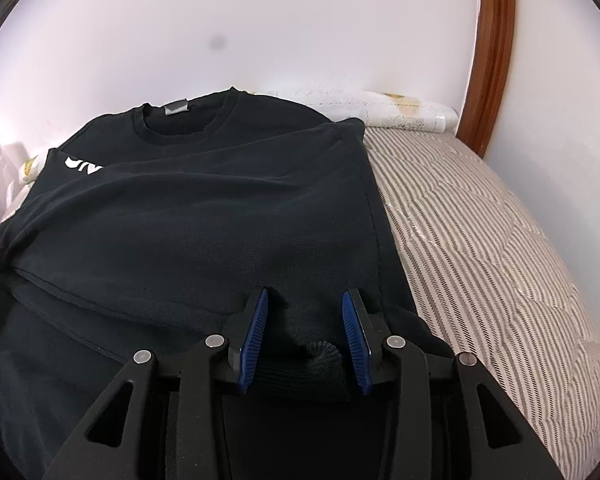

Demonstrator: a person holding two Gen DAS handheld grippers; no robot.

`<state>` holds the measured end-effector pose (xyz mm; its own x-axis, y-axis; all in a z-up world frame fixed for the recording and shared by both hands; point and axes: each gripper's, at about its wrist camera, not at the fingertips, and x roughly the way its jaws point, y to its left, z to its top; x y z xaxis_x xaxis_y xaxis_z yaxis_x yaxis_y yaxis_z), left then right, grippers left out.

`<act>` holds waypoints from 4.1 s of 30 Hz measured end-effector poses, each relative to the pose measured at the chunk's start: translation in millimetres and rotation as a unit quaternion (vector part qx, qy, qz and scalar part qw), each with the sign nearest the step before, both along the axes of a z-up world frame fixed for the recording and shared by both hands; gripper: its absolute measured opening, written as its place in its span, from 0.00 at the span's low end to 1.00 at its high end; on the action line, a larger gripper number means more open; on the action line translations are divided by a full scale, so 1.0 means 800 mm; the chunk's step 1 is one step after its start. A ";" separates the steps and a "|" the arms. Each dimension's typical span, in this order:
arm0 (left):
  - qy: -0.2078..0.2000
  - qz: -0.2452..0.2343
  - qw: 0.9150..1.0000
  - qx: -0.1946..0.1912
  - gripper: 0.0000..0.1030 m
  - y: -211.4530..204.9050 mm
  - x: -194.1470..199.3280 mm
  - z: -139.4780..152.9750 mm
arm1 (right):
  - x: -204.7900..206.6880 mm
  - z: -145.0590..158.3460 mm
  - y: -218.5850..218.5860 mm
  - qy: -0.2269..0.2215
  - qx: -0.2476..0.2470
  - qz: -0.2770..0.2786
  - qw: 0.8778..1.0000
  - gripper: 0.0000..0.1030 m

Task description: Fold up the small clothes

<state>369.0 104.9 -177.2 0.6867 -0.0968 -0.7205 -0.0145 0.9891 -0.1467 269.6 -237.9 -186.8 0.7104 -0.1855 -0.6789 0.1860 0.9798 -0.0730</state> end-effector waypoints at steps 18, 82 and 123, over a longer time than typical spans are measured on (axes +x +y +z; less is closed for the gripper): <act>-0.030 -0.005 0.998 0.047 0.76 0.007 -0.085 0.028 | -0.195 0.028 -0.011 -0.006 0.009 -0.030 0.999 0.63; -0.074 -0.043 0.993 -0.083 0.07 0.046 -0.425 0.064 | -0.401 0.057 -0.040 -0.113 0.100 0.025 0.988 0.05; -0.095 0.025 0.993 0.060 0.07 -0.029 -0.026 0.090 | -0.006 0.089 -0.041 -0.117 0.113 -0.042 0.986 0.05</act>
